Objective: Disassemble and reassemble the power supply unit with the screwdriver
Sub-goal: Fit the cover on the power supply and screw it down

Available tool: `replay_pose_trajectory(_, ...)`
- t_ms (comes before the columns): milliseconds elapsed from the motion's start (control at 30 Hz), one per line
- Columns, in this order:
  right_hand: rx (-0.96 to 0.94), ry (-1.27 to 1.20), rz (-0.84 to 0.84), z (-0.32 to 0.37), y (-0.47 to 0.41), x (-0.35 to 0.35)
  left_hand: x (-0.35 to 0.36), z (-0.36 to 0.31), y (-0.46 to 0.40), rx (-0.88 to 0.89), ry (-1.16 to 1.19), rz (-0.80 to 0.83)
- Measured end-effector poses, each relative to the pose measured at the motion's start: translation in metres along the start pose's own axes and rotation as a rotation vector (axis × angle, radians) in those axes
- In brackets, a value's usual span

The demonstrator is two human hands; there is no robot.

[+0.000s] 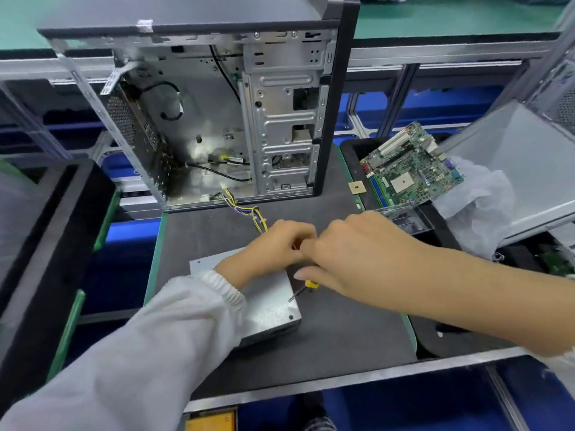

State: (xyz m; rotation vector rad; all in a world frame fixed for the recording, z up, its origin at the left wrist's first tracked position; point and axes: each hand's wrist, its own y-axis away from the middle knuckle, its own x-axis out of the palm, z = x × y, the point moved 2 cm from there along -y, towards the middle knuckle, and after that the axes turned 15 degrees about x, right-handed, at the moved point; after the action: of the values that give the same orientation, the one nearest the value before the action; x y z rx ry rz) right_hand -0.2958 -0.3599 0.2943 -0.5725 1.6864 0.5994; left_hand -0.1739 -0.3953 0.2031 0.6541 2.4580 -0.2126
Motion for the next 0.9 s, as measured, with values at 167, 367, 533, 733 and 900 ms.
replay_pose_trajectory(167,0.095,-0.016,-0.005,0.000,-0.018,-0.024,-0.024,0.049,0.066,-0.075,0.415,-0.560)
replay_pose_trajectory(367,0.041,-0.170,-0.109,0.015,-0.054,-0.032,-0.030,0.077,0.122,-0.287,1.274,-1.038)
replay_pose_trajectory(533,-0.044,-0.237,-0.158,0.022,-0.087,-0.034,-0.032,0.083,0.130,-0.321,1.607,-1.159)
replay_pose_trajectory(733,-0.087,-0.312,-0.148,0.024,-0.107,-0.029,-0.035,0.088,0.123,-0.329,1.759,-1.136)
replay_pose_trajectory(900,-0.074,-0.353,-0.134,0.020,-0.112,-0.026,-0.035,0.090,0.115,-0.316,1.840,-1.134)
